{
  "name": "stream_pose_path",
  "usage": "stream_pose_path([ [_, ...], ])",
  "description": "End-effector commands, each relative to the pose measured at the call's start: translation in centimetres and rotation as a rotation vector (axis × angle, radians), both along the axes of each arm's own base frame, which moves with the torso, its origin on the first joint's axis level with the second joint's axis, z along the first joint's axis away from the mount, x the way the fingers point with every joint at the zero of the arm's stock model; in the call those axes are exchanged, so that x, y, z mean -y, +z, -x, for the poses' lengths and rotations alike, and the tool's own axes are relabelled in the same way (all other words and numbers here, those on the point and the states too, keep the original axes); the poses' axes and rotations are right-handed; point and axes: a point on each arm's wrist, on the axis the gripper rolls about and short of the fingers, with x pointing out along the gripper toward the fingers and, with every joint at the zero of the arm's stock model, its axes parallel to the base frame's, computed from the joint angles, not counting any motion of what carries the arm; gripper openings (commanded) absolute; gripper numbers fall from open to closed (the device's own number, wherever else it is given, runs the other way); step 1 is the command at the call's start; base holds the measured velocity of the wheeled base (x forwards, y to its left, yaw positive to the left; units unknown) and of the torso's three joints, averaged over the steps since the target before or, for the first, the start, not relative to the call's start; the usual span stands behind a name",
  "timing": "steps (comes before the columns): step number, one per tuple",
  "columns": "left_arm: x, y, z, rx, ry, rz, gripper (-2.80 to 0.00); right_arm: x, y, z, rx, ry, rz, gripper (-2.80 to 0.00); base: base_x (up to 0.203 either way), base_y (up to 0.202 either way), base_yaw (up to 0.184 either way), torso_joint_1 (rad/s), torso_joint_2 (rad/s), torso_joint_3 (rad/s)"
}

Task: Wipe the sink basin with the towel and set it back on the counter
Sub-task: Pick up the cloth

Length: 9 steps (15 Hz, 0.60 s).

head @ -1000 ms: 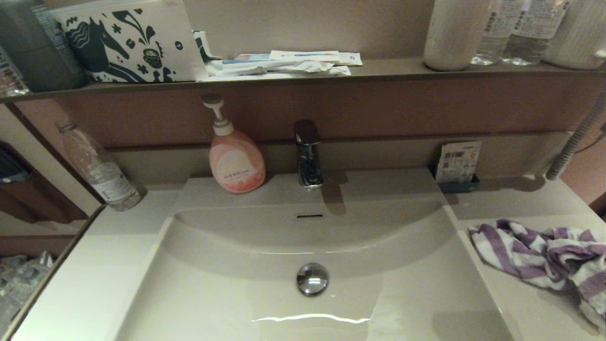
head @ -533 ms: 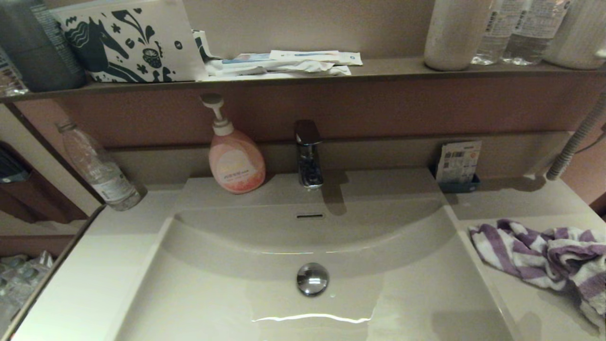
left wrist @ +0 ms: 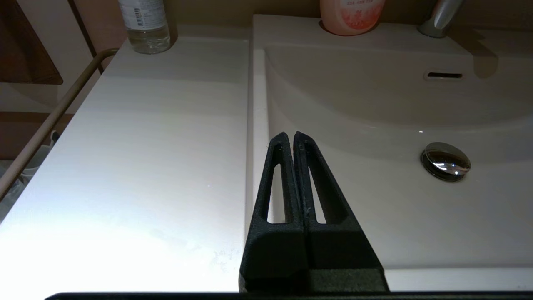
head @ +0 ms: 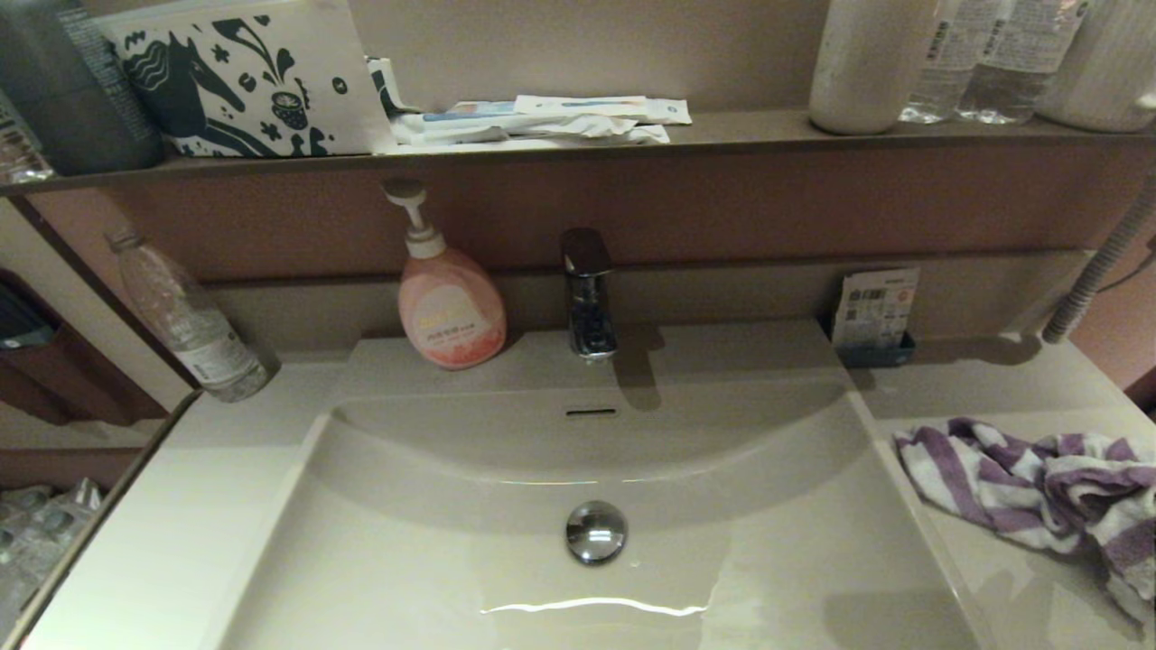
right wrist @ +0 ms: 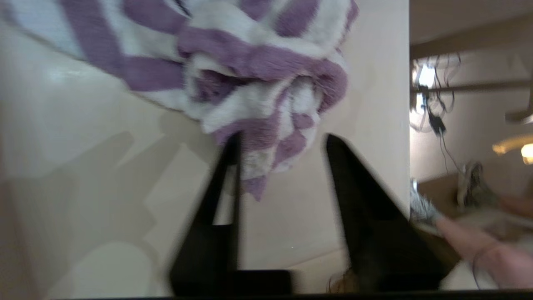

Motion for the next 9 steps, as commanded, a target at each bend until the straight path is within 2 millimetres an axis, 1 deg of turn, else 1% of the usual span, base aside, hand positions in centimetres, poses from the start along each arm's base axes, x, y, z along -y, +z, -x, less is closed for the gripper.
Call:
stream_pose_path([
  [1,0.0,0.0,0.0,0.000,0.001,0.001,-2.80,0.5,-0.4,-0.7,-0.034,-0.028,-0.002,0.00,0.000,0.000,0.000,0.000,0.00,0.000],
  [5,0.0,0.0,0.0,0.000,0.001,0.001,-2.80,2.0,-1.4,-2.2,-0.099,-0.087,-0.021,0.00,0.000,0.000,0.000,0.000,0.00,0.000],
  [9,0.0,0.0,0.0,0.000,0.001,0.001,-2.80,2.9,-1.9,-3.5,-0.130,-0.107,-0.044,0.00,0.000,0.000,0.000,0.000,0.00,0.000],
])
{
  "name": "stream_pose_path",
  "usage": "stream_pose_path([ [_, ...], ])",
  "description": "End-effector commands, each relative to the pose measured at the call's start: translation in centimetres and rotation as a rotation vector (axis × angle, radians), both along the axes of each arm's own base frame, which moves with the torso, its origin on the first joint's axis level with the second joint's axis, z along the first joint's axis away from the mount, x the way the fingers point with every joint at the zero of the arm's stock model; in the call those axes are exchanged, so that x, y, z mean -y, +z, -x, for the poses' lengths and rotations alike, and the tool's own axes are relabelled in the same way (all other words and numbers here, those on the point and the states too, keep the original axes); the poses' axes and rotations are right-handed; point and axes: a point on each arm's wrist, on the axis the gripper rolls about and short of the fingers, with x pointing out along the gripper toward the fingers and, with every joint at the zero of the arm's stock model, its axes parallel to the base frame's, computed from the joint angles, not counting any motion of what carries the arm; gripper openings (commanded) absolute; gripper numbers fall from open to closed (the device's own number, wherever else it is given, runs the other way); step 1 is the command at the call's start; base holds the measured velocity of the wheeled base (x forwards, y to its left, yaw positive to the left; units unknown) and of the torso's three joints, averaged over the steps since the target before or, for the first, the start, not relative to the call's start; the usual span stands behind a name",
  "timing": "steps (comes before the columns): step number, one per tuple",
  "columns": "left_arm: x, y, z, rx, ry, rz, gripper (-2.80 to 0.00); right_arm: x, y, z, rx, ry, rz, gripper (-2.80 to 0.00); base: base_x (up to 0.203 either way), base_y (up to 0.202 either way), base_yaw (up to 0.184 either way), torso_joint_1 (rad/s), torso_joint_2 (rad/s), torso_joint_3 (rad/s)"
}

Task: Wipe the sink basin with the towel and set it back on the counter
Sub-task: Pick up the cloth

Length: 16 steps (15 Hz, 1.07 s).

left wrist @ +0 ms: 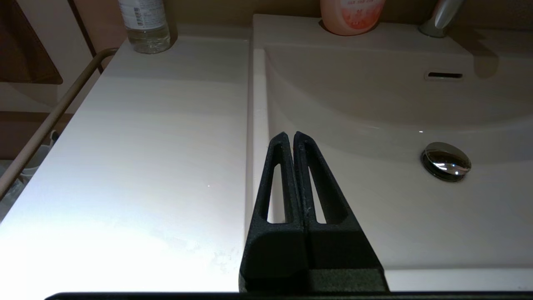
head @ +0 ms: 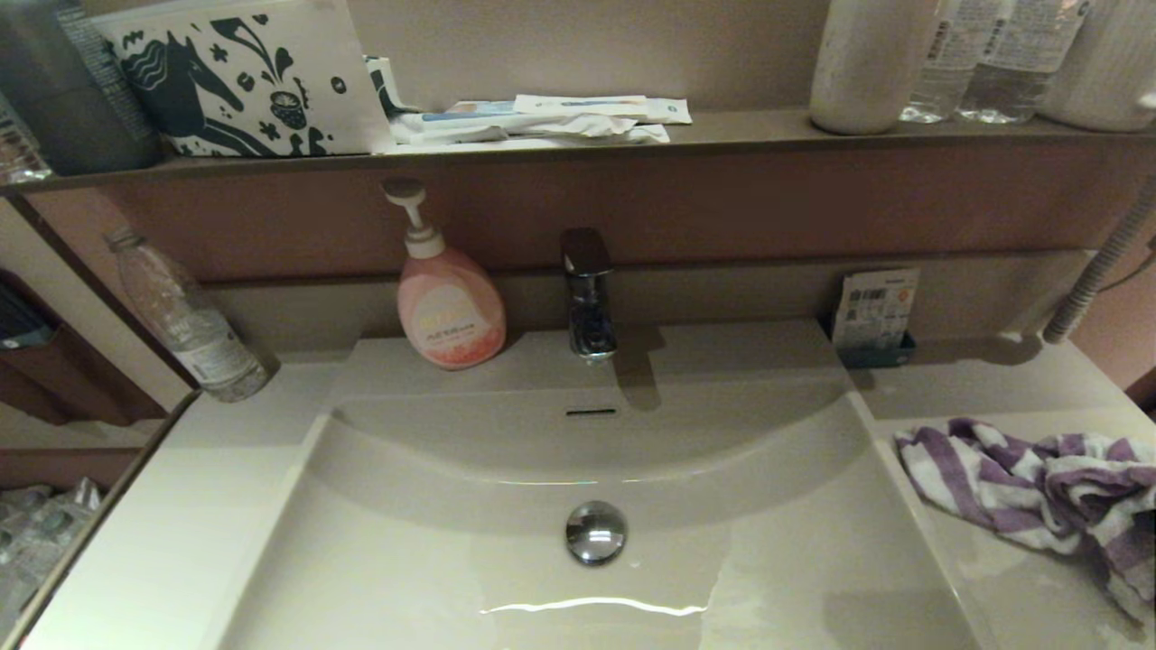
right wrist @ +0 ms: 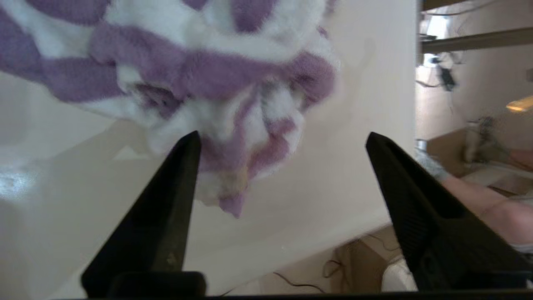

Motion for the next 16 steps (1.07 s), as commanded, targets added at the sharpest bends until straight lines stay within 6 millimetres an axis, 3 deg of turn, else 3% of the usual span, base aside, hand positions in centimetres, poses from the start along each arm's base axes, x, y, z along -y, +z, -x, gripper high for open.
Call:
stream_pose_path([
  [1,0.0,0.0,0.0,-0.001,0.001,0.001,-2.80,0.3,-0.3,-0.6,-0.017,0.018,-0.033,0.00,0.000,0.000,0.000,0.000,0.00,0.000],
  [3,0.0,0.0,0.0,-0.001,0.001,0.001,-2.80,0.3,-0.8,-1.0,-0.028,0.059,-0.097,0.00,0.000,0.000,0.000,0.000,0.00,0.000],
  [9,0.0,0.0,0.0,-0.001,0.001,0.001,-2.80,4.3,-2.1,-4.1,-0.082,-0.045,-0.141,0.00,0.000,0.000,0.000,0.000,0.00,0.000],
  [13,0.0,0.0,0.0,-0.001,0.001,0.001,-2.80,4.8,-4.2,-5.5,-0.132,0.008,-0.251,0.00,0.000,0.000,0.000,0.000,0.00,0.000],
  [16,0.0,0.0,0.0,-0.001,0.001,0.001,-2.80,4.7,-4.5,-5.9,-0.120,0.062,-0.320,0.00,0.000,0.000,0.000,0.000,0.00,0.000],
])
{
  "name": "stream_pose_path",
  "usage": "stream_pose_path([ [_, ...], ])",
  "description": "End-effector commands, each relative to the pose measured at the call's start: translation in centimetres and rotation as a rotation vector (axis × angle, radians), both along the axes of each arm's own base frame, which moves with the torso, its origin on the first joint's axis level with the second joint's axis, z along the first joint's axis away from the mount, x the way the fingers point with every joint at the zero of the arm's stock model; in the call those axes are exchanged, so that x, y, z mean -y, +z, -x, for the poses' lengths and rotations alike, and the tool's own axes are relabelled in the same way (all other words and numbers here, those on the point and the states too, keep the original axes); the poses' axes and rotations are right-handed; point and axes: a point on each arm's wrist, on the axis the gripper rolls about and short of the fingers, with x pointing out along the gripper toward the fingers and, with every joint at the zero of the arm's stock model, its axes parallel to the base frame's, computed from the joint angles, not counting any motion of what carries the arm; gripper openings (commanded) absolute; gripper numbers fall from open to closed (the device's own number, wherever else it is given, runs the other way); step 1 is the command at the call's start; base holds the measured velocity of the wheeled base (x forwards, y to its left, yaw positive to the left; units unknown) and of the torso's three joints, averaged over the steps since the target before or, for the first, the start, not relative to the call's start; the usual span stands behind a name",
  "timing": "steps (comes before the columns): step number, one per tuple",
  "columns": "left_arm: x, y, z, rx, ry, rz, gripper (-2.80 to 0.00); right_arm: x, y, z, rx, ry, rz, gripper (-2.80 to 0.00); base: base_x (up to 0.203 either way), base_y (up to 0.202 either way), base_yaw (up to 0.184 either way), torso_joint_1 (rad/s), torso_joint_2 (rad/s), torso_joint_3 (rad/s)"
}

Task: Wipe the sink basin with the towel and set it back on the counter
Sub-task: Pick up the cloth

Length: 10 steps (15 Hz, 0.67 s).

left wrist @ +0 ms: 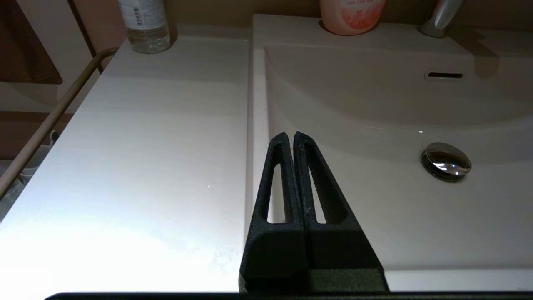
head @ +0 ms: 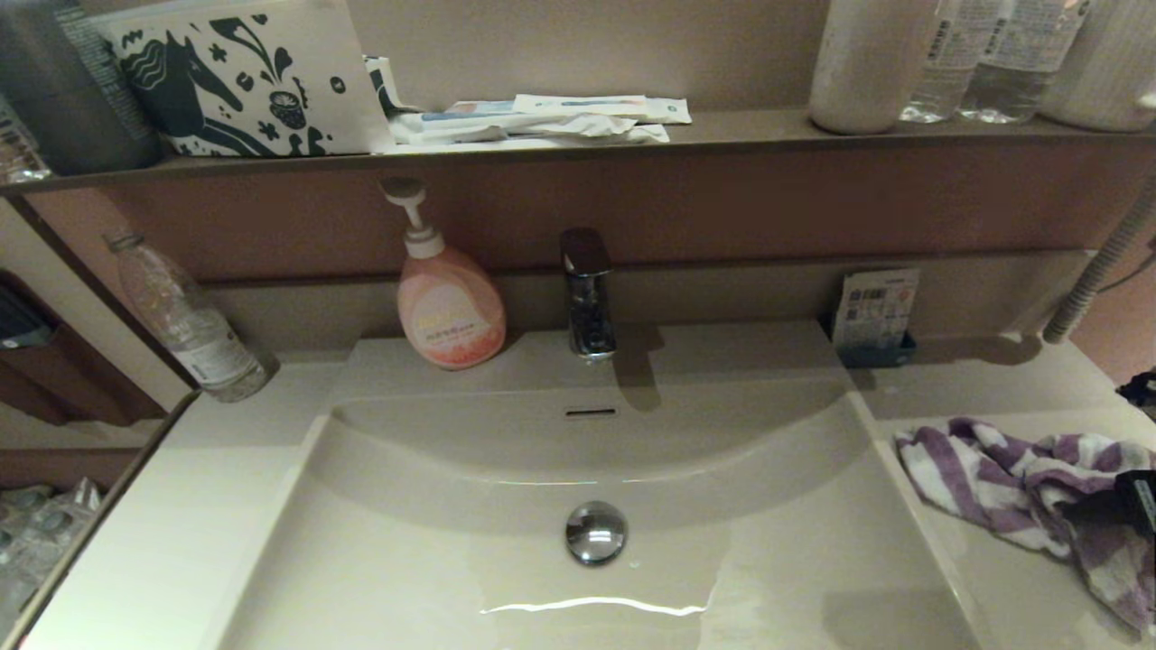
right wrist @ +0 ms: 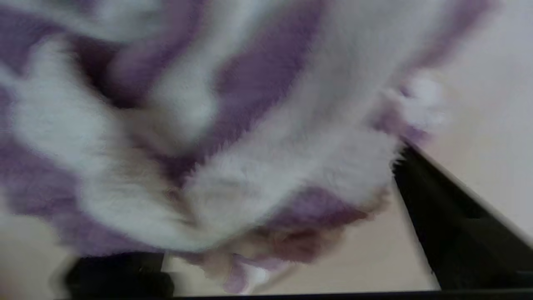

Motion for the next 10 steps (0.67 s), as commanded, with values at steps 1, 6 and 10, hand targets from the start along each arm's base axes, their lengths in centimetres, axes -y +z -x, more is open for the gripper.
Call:
stream_pose_path([
  [1,0.0,0.0,0.0,0.000,0.001,0.001,-2.80,-0.1,-0.2,-0.2,0.006,0.032,-0.040,-2.80,0.000,0.000,0.000,0.000,0.00,0.000],
  [6,0.0,0.0,0.0,0.000,0.001,0.001,-2.80,-0.6,1.2,0.9,0.074,0.077,-0.079,-2.80,0.000,0.000,0.000,0.000,0.00,0.000],
  [10,0.0,0.0,0.0,0.000,0.001,0.001,-2.80,-1.5,3.3,3.2,0.098,0.073,-0.069,-2.80,0.000,0.000,0.000,0.000,0.00,0.000],
])
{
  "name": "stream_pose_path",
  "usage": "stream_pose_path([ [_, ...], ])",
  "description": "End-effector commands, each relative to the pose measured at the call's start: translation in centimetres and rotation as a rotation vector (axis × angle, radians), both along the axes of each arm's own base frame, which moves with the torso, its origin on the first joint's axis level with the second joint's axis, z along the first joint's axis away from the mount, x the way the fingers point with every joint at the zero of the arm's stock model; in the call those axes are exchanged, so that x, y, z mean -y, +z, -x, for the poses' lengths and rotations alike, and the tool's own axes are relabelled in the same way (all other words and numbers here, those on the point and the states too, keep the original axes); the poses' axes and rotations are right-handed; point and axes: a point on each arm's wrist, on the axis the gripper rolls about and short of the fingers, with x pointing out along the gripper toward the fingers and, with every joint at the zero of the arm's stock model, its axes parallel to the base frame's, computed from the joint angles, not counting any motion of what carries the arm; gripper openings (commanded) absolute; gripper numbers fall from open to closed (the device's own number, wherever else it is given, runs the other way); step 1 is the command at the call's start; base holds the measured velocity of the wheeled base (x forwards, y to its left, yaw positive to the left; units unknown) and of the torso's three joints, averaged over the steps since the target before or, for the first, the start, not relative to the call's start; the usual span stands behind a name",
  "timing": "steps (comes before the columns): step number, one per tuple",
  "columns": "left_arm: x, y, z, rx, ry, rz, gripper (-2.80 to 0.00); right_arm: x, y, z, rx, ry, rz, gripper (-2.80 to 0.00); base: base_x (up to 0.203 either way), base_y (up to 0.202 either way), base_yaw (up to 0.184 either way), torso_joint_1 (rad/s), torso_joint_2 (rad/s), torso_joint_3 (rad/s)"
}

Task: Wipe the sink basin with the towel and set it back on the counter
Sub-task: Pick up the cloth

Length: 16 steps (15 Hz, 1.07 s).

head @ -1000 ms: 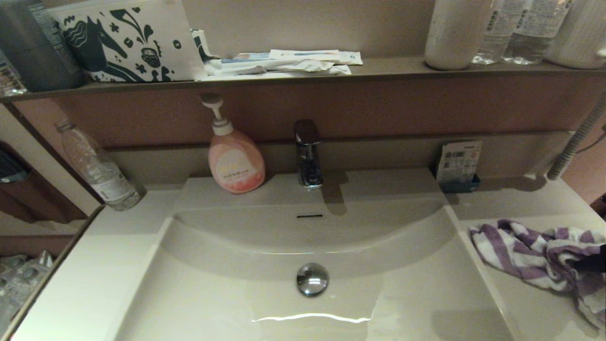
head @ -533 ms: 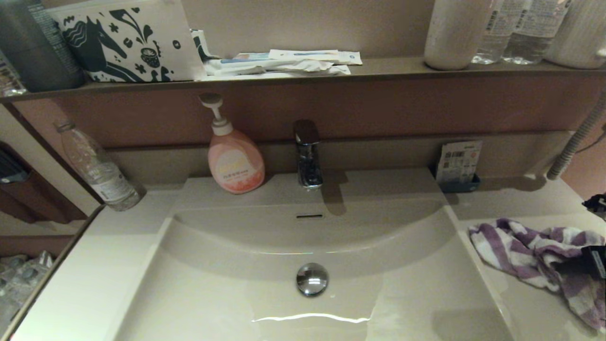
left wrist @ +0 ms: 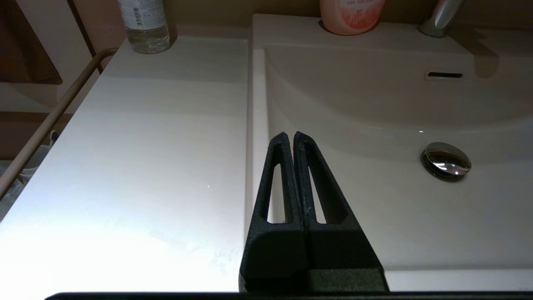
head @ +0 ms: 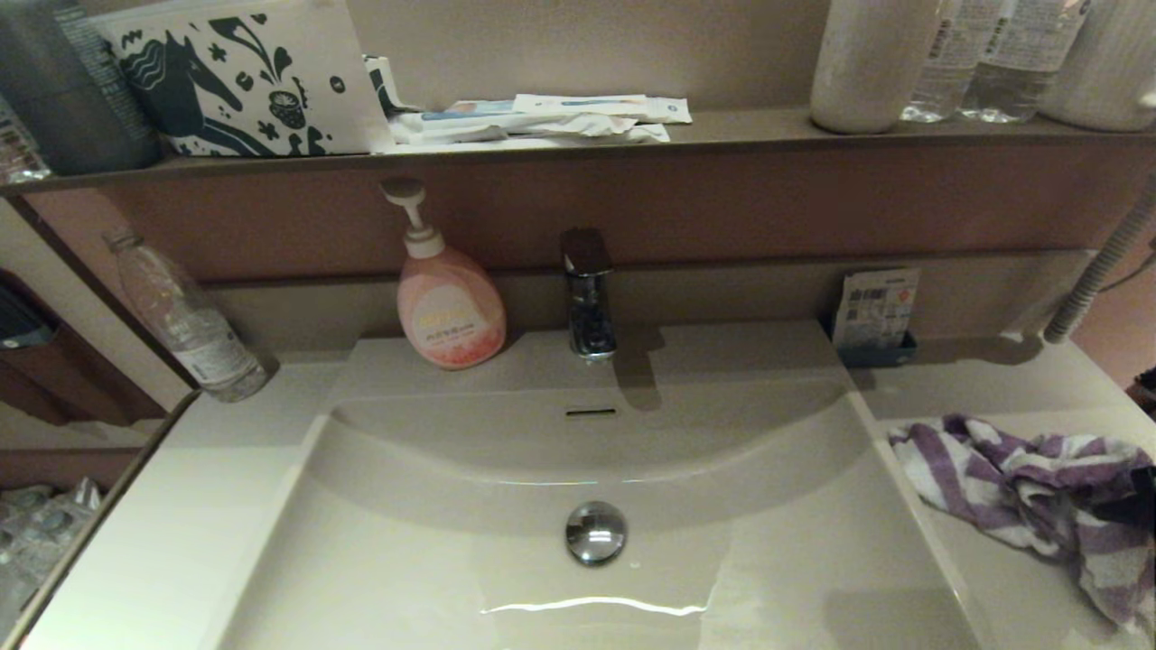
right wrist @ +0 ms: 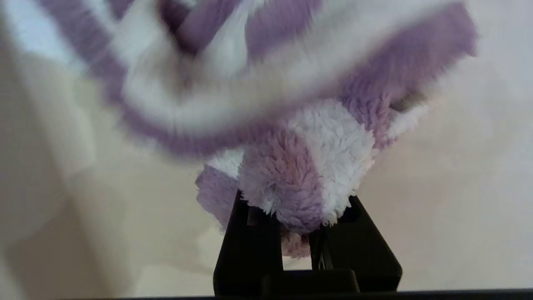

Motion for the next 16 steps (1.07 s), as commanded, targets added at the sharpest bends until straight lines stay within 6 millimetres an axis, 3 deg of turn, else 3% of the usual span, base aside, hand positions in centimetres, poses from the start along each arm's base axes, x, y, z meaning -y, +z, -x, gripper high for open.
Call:
stream_pose_path([
  [1,0.0,0.0,0.0,0.000,0.000,0.001,-2.80,-0.6,1.7,1.4,0.052,0.001,0.023,-2.80,0.000,0.000,0.000,0.000,0.00,0.000],
  [8,0.0,0.0,0.0,0.000,0.000,0.001,-2.80,-2.9,8.1,6.5,0.111,0.024,0.015,-2.80,0.000,0.000,0.000,0.000,0.00,0.000],
  [12,0.0,0.0,0.0,0.000,0.000,0.001,-2.80,-4.2,11.0,8.3,0.143,0.057,0.003,-2.80,0.000,0.000,0.000,0.000,0.00,0.000],
  [16,0.0,0.0,0.0,0.000,0.000,0.001,-2.80,-6.6,13.2,9.9,0.176,0.070,-0.126,-2.80,0.000,0.000,0.000,0.000,0.00,0.000],
])
